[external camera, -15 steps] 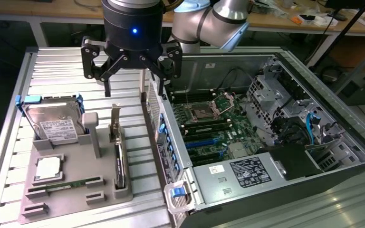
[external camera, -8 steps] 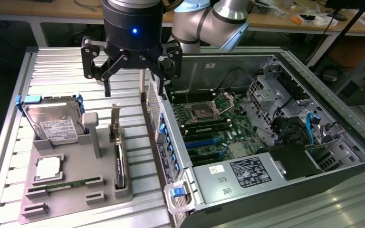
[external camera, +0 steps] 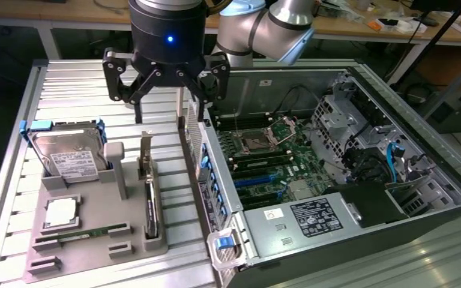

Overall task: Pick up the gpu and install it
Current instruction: 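Reach for the gpu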

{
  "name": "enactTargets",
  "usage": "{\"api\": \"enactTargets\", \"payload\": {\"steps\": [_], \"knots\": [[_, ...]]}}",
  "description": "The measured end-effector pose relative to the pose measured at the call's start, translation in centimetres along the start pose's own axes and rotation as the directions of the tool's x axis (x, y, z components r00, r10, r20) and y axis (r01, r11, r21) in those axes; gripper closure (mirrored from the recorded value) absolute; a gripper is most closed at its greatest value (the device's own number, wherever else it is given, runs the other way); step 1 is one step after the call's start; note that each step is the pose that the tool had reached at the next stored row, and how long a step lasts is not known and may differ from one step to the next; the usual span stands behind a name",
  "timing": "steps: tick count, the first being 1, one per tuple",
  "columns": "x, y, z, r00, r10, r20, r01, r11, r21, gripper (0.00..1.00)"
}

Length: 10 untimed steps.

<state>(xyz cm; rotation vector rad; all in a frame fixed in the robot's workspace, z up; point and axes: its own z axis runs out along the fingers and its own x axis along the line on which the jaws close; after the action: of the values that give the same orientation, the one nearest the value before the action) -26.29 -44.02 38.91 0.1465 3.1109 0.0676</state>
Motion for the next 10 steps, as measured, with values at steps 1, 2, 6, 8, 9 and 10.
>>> {"api": "enactTargets", "payload": {"steps": [1, 2, 6, 8, 9, 10], "knots": [[0.00, 0.00, 0.00, 1.0000, 0.000, -0.0001, 0.000, 1.0000, 0.0001, 0.12], [0.00, 0.00, 0.00, 1.0000, 0.000, 0.0000, 0.000, 1.0000, 0.0000, 0.18], [0.00, 0.00, 0.00, 1.0000, 0.000, 0.0000, 0.000, 1.0000, 0.0000, 0.43], [0.00, 0.00, 0.00, 1.0000, 0.000, 0.0000, 0.000, 1.0000, 0.0000, 0.43], [0.00, 0.00, 0.00, 1.0000, 0.000, 0.0000, 0.000, 1.0000, 0.0000, 0.43], [0.00, 0.00, 0.00, 1.0000, 0.000, -0.0001, 0.000, 1.0000, 0.0000, 0.43]]}}
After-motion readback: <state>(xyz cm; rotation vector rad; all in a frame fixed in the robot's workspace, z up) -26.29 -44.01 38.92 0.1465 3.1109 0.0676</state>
